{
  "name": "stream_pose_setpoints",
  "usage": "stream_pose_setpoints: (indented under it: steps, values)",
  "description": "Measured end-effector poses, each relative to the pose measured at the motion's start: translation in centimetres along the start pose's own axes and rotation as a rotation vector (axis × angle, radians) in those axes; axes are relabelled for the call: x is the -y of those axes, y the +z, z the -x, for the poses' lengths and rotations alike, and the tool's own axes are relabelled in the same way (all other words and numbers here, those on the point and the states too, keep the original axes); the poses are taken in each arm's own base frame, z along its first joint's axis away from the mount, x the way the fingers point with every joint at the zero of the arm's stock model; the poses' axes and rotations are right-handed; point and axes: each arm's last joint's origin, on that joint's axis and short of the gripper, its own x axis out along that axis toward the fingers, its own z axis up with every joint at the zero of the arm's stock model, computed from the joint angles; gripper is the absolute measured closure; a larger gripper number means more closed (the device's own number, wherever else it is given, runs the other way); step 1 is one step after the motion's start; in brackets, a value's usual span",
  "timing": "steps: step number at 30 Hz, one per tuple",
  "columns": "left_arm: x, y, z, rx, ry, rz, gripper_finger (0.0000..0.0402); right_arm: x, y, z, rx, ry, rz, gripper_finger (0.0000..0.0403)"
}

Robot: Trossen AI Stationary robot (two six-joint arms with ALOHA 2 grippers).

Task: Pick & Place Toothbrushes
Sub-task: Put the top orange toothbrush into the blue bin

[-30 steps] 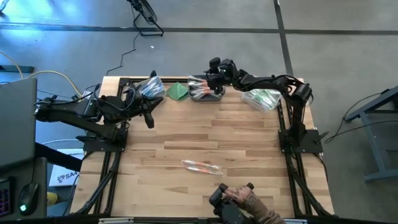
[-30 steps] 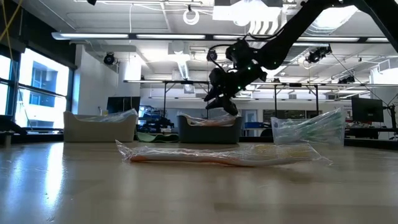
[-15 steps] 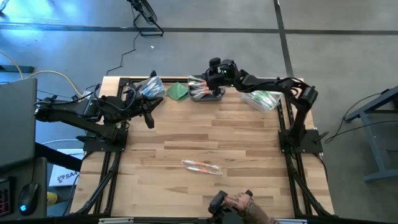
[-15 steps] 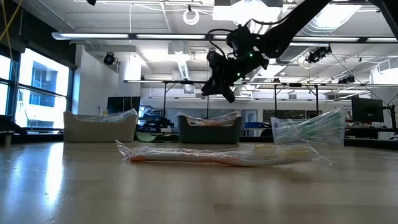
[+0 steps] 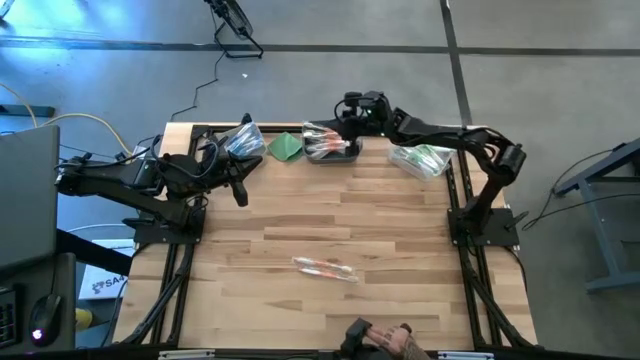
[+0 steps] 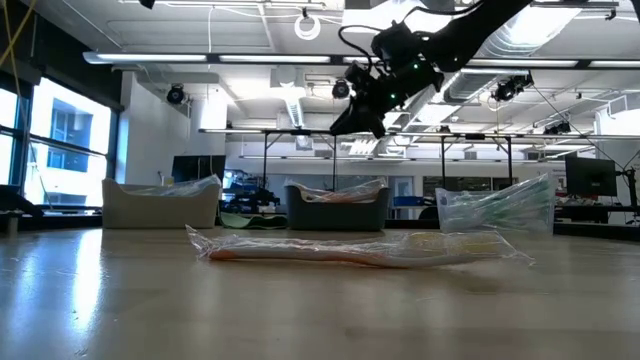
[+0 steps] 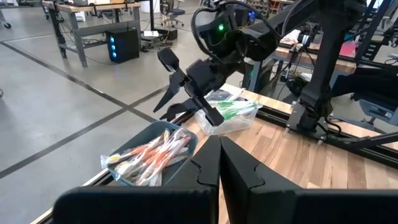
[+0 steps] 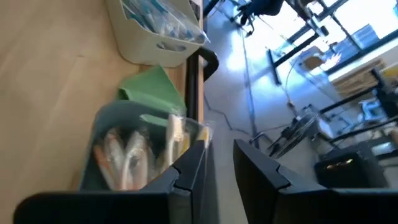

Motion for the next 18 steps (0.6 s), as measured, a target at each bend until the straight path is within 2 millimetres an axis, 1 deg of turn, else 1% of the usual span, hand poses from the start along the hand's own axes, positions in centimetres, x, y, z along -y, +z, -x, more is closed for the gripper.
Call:
stream_pose_setpoints:
  steps: [6, 13, 18]
  values:
    - [0.0, 0.0, 0.0, -0.001, 0.000, -0.001, 0.0401, -0.3, 0.9, 0.8, 0.002, 0.018, -0.060, 0.0328]
    - [0.1, -0.1, 0.0, -0.010, -0.029, -0.002, 0.0401, -1.9, 2.4, 1.7, -0.024, 0.104, -0.096, 0.0328]
    - [0.1, -0.1, 0.0, -0.010, -0.029, 0.000, 0.0401, -3.3, 3.0, 1.7, -0.048, 0.165, -0.145, 0.0328]
